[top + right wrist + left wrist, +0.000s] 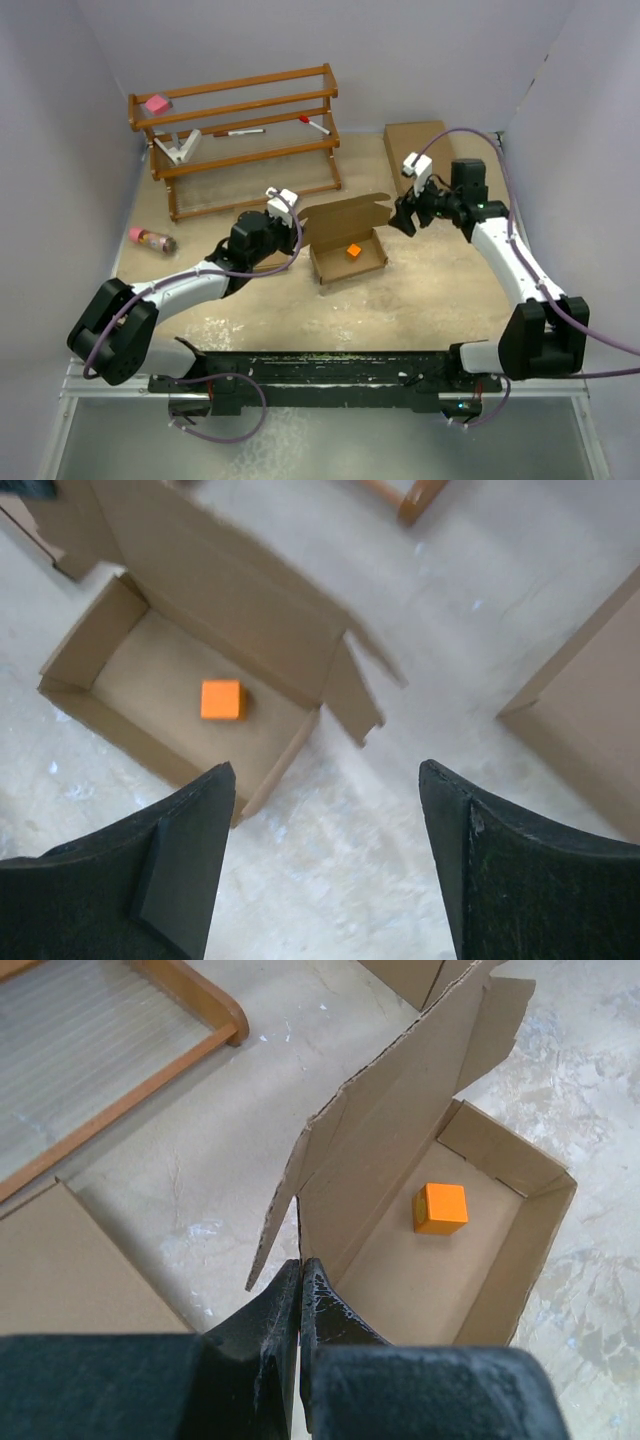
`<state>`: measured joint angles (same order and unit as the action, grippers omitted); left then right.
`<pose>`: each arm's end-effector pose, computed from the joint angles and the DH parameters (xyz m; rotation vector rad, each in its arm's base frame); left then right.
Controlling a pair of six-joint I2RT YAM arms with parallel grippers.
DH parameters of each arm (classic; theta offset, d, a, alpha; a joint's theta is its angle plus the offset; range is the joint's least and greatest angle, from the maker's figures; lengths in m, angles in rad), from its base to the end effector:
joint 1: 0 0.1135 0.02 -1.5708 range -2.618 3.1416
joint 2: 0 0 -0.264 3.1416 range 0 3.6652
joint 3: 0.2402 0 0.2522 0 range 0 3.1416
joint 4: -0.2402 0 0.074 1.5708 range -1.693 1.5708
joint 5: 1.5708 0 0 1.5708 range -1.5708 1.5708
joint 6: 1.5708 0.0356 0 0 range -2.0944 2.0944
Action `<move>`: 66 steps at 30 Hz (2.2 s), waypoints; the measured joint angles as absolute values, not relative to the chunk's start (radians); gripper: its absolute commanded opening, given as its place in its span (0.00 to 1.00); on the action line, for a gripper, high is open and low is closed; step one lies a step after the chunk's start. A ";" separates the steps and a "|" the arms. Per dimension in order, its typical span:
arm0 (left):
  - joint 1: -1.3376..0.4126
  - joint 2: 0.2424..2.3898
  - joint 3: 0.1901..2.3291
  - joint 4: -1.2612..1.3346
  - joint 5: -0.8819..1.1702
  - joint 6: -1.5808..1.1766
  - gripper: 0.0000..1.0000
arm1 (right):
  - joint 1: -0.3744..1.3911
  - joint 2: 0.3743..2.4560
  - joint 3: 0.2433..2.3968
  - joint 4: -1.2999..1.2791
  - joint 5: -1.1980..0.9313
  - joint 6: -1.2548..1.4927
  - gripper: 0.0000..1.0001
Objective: Fold the paper box
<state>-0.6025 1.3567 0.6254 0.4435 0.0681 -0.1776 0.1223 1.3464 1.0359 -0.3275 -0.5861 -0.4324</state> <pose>0.2386 -0.1671 0.2215 0.4482 1.8482 -0.5998 0.2915 0.0557 0.2914 -0.8818 1.9324 0.4628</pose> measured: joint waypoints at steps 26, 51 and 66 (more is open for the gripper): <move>-0.562 1.393 0.685 0.424 0.236 0.012 0.04 | -0.011 1.554 1.114 -0.299 -0.976 -0.690 0.62; -0.543 1.424 0.690 0.423 0.258 -0.008 0.04 | 0.036 1.647 1.106 -0.203 -0.906 -0.584 0.32; -0.538 1.438 0.726 0.382 0.238 -0.079 0.04 | 0.065 1.645 1.106 -0.210 -0.892 -0.604 0.02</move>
